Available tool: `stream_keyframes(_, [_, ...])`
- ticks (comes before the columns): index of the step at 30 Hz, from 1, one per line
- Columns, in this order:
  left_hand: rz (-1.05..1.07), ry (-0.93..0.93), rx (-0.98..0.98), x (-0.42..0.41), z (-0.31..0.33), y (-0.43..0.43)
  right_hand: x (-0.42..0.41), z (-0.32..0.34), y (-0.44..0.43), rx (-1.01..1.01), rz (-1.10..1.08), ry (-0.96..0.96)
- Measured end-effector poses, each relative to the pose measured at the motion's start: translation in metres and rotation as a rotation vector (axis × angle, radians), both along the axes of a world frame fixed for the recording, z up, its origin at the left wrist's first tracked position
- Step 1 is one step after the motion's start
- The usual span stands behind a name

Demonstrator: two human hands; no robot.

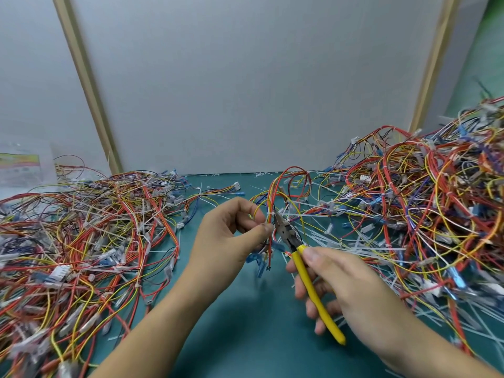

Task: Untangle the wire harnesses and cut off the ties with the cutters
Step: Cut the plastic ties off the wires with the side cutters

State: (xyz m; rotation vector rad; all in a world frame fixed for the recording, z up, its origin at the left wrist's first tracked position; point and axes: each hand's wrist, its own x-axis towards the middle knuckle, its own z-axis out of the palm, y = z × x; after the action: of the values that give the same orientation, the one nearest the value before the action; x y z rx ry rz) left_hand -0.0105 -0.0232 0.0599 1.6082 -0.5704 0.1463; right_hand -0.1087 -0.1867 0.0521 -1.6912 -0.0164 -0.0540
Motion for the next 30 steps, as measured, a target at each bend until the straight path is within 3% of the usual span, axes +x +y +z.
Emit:
stream_keyframes(23, [0.018,0.015,0.028,-0.0002,-0.0006,-0.0009,-0.0044,0.0052,0.0030,0.163,-0.013,-0.046])
stream_keyframes(30, [0.032,-0.206,0.258,-0.0063,-0.0050,-0.0028,-0.0017,0.0081,-0.0015,0.180,-0.242,-0.255])
